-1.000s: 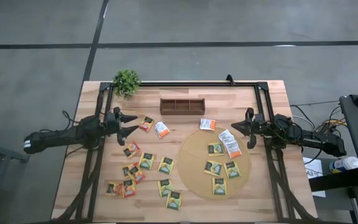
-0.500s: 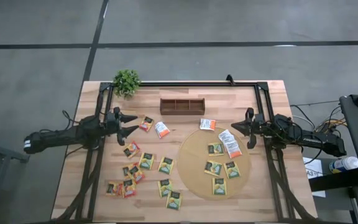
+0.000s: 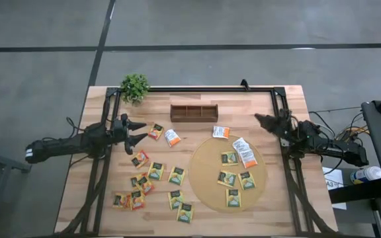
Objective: Pick & Place Tea
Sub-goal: Put the white tea bag into the right section of the wooden organizer
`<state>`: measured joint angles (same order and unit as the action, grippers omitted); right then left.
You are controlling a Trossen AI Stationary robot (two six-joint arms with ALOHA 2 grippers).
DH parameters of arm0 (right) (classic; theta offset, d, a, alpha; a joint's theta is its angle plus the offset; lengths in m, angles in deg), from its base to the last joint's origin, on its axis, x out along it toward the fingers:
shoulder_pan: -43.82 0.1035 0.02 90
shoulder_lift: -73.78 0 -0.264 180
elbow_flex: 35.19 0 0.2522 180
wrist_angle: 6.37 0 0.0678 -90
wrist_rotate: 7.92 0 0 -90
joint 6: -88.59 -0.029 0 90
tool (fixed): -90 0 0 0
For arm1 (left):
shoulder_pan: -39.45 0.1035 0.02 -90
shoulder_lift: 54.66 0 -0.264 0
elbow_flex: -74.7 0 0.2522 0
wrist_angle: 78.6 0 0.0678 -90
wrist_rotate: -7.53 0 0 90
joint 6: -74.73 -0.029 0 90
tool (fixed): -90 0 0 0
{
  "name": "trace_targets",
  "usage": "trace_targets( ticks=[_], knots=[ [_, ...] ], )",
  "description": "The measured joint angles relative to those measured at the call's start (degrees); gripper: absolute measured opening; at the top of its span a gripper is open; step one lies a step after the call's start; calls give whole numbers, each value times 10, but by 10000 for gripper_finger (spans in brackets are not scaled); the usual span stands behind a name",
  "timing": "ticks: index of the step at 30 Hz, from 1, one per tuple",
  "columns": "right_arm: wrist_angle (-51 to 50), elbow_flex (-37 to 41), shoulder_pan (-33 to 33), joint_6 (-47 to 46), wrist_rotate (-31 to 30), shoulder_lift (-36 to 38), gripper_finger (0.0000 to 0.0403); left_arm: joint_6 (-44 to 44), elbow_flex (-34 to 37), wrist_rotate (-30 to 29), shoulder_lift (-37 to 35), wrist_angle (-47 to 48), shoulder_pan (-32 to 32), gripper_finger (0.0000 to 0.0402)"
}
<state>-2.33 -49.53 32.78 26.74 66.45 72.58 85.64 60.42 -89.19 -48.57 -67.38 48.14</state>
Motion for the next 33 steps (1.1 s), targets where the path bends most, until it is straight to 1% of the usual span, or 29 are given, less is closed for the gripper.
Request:
trace_targets(
  ticks=[3,6,10,13,17,20,22,24,26,29,31,33],
  knots=[
    [0,0,0,-112,-63,0,9,0,0,0,0,0,0,233],
    [1,0,0,-173,-77,0,9,0,0,0,0,0,0,233],
    [1,0,0,-216,-119,-1,9,0,0,0,0,0,0,233],
    [13,0,0,-232,-143,-1,9,0,0,0,0,0,0,233],
    [75,0,0,-223,-157,-1,9,0,0,0,0,0,0,233],
    [167,0,0,-136,-165,-1,9,0,0,0,0,0,0,233],
    [235,-4,0,-54,-188,-1,9,0,0,0,0,0,0,233],
    [274,-26,0,49,-193,-1,9,0,0,0,0,0,0,233],
    [277,-65,0,142,-187,-1,9,0,0,0,0,0,0,233],
    [252,-135,0,248,-149,-17,9,0,0,0,0,0,0,233],
    [212,-188,0,303,-121,-35,9,0,0,0,0,0,0,233],
    [142,-246,0,342,-101,-54,9,0,0,0,0,0,0,233]
  ],
)
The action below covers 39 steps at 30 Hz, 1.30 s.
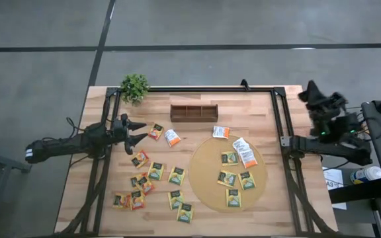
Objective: Pick & Place Tea
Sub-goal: Put the white tea bag into the right section of the wooden organizer
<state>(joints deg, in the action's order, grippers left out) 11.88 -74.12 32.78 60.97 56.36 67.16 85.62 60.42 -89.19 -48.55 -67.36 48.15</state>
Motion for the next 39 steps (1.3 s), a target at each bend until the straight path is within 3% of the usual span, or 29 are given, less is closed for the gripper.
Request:
trace_targets(
  ticks=[6,11,17,22,30,35,39],
  knots=[
    [-334,-207,0,42,2,-90,9,0,0,0,0,0,0,233],
    [-546,-385,0,120,0,-202,9,0,0,0,0,0,0,233],
    [-839,-596,0,144,-73,-338,9,0,0,0,0,0,0,233],
    [-1028,-735,0,144,-78,-434,9,0,0,0,0,0,0,233],
    [-1222,-889,-16,113,-58,-567,9,0,0,0,0,0,0,233],
    [-1219,-910,-40,160,71,-610,9,0,0,0,0,0,0,233],
    [-1220,-883,-66,191,178,-632,9,0,0,0,0,0,0,233]
  ],
)
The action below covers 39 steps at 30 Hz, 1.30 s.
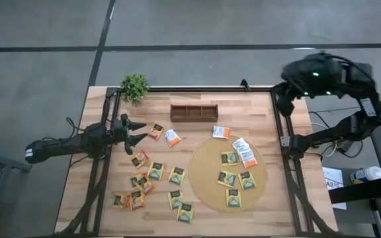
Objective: Pick & Place Tea
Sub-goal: Put the white tea bag into the right section of the wooden organizer
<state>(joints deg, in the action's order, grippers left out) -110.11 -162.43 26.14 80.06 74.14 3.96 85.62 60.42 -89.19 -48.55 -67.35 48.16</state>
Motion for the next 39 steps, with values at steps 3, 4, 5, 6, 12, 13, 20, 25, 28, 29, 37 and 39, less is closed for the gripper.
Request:
trace_targets(
  ticks=[3,4,5,6,12,13,20,25,28,29,37,39],
  knots=[
    [-1,44,-9,36,62,-6,9,0,0,0,0,0,0,233],
    [-2,60,-8,47,76,-7,9,0,0,0,0,0,0,233],
    [0,76,-8,57,87,-8,10,0,0,0,0,0,0,233],
    [0,95,-8,64,103,-7,12,0,0,0,0,0,0,233],
    [-2,203,-8,106,179,5,45,0,0,0,0,0,0,233],
    [-2,218,-8,114,180,5,53,0,0,0,0,0,0,233],
    [6,322,-8,163,190,3,114,0,0,0,0,0,0,233],
    [26,390,-7,187,191,4,155,0,0,0,0,0,0,233],
    [57,431,-7,191,191,3,171,0,0,0,0,0,0,233],
    [69,445,-7,191,192,3,174,0,0,0,0,0,0,233],
    [185,570,-4,174,250,3,171,0,0,0,0,0,0,233],
    [216,597,-3,166,263,3,166,0,0,0,0,0,0,233]
  ],
)
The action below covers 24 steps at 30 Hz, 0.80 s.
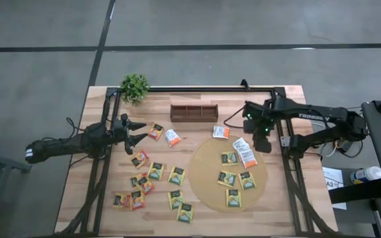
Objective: Pick & Place Tea
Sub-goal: Put the white tea bag into the right section of the wooden organizer
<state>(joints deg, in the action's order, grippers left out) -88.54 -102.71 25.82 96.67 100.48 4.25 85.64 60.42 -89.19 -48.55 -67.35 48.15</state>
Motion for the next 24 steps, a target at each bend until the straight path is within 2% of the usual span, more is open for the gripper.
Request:
trace_targets(
  ticks=[8,18,24],
  knots=[
    [78,66,3,-20,7,0,155,0,0,0,0,0,0,233],
    [150,111,3,-21,7,0,161,0,0,0,0,0,0,233],
    [153,112,2,-22,8,-48,155,0,0,0,0,0,0,233]
  ],
)
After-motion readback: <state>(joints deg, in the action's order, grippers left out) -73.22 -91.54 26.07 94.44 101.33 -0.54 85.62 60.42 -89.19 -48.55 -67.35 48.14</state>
